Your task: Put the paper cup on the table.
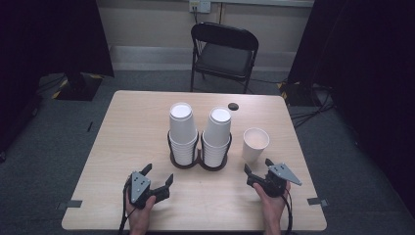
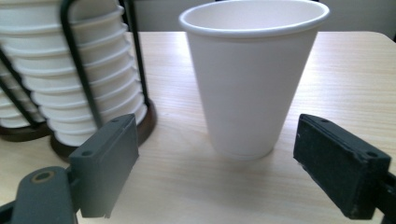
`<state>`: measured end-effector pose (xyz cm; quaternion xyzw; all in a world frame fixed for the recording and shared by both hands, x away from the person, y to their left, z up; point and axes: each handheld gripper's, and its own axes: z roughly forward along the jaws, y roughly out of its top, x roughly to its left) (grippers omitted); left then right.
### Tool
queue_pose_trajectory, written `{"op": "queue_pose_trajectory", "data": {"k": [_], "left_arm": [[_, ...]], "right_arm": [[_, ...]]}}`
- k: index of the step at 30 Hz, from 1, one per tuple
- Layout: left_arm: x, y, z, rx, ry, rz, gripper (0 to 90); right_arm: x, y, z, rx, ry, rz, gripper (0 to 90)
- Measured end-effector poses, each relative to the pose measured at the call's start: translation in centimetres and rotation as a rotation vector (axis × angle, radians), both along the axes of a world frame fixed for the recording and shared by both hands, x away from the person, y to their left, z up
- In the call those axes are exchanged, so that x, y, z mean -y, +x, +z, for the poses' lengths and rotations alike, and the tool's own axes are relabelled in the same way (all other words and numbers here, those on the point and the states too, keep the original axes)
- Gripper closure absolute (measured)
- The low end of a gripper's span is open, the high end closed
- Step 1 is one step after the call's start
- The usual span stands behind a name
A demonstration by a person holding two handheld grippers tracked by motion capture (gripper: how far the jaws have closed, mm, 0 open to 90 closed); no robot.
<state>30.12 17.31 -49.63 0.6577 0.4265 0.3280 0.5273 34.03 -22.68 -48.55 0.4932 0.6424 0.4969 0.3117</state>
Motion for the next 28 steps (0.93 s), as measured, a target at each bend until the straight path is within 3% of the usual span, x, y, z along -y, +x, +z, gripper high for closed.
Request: {"op": "queue_pose_trajectory", "data": {"k": [5, 8, 12, 19, 22, 26, 28], "left_arm": [[-0.1, 0.0, 0.0, -0.016, -0.007, 0.026, 16.1], [0.0, 0.0, 0.0, -0.014, -0.014, 0.028, 16.1], [0.0, -0.2, 0.1, -0.028, -0.001, 0.032, 16.1], [0.0, -0.6, 0.0, -0.021, -0.009, 0.02, 16.1], [0.2, -0.7, 0.0, -0.008, 0.015, 0.025, 16.1], [0.4, -0.6, 0.1, -0.02, 0.038, 0.033, 16.1], [0.4, -0.8, 0.0, -0.002, 0.042, 0.028, 16.1]], "right_arm": [[-0.7, -1.4, 0.1, 0.019, 0.004, 0.005, 13.6], [-1.1, -2.2, 0.2, 0.028, 0.033, 0.024, 13.7], [-2.1, -3.3, 0.3, 0.062, 0.024, 0.04, 13.9], [-4.7, -4.9, 0.2, 0.129, 0.047, 0.124, 15.1], [-5.4, -5.1, -0.3, 0.131, 0.046, 0.142, 14.6], [-6.0, -5.2, -0.9, 0.124, 0.043, 0.14, 14.3], [-6.1, -5.1, -1.0, 0.124, 0.034, 0.139, 13.5]]}}
